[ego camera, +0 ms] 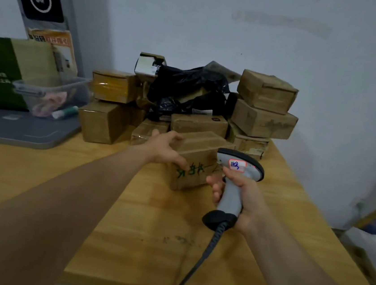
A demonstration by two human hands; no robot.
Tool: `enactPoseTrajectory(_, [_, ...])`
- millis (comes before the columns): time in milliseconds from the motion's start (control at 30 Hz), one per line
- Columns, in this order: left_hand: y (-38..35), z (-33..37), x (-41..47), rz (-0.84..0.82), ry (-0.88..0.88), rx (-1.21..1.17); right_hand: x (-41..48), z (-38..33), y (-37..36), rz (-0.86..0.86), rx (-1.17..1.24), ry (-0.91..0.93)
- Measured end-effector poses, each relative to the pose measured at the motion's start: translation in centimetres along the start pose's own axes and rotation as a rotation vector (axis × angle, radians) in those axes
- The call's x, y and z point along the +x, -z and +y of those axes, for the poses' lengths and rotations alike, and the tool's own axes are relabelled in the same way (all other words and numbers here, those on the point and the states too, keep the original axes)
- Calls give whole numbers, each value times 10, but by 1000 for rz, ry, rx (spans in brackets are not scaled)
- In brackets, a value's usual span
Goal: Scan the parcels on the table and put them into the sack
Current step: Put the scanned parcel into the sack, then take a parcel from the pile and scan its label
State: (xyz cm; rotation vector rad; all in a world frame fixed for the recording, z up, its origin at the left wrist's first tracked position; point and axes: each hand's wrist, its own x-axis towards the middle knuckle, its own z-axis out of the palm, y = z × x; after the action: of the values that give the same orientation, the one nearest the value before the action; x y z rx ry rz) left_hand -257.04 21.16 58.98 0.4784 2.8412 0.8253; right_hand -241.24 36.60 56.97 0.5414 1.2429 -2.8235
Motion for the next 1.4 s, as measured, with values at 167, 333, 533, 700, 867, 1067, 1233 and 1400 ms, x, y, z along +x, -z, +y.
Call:
enactPoseTrajectory(167, [35, -20, -62, -161, 98, -396, -32, 14, 2, -36, 101, -6])
enactPoseTrajectory(333, [63, -52, -131, -197, 299, -460, -75, 40, -13, -91, 95, -51])
enactPoseTrajectory(533, [61, -37, -153, 123, 168, -206, -110, 68, -27, -124, 54, -124])
enactPoseTrajectory(700, [57, -21, -164, 46, 171, -29, -130, 79, -25, -118, -84, -133])
enactPoseTrajectory(867, [70, -48, -177, 144, 225, -397, -141, 88, -25, -98, -353, -98])
enactPoseTrajectory(1067, [141, -65, -209, 303, 173, -518, -157, 105, -62, -185, -717, 113])
enactPoseTrajectory(1233, [200, -75, -251, 292, 216, -369, -169, 125, -103, -270, -895, 290])
enactPoseTrajectory(1400, [229, -95, -281, 317, 249, -187, -180, 148, -126, -352, -1063, 451])
